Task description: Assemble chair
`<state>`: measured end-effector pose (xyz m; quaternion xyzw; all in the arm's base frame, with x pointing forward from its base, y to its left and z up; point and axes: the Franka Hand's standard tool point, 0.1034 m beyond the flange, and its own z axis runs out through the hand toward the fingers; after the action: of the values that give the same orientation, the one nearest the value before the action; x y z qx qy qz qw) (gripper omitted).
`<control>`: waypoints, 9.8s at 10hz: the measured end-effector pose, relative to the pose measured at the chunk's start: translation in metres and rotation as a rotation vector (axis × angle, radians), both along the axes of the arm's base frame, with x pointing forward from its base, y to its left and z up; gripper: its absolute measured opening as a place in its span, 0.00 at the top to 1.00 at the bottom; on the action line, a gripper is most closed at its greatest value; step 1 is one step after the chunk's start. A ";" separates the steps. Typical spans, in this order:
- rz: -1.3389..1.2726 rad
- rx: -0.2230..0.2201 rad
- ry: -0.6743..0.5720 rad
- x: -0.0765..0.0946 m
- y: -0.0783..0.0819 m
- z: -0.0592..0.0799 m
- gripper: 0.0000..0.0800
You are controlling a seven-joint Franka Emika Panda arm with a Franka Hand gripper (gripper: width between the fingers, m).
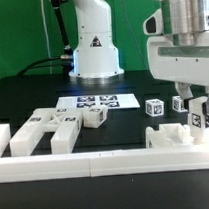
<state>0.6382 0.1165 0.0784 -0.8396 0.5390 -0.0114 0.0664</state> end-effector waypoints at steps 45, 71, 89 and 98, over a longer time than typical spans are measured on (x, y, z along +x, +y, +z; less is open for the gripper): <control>0.284 -0.035 -0.015 -0.003 0.012 0.000 0.19; 0.479 -0.091 -0.036 -0.004 0.012 -0.003 0.64; 0.969 -0.114 -0.085 0.000 0.011 0.000 0.19; 1.283 -0.157 -0.098 0.002 0.005 -0.002 0.64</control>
Offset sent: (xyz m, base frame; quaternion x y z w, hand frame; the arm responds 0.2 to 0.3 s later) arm 0.0000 0.0053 0.0070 -0.0239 0.0053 -0.2254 0.9739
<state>0.6398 0.1217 0.0764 -0.9957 -0.0759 -0.0471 0.0232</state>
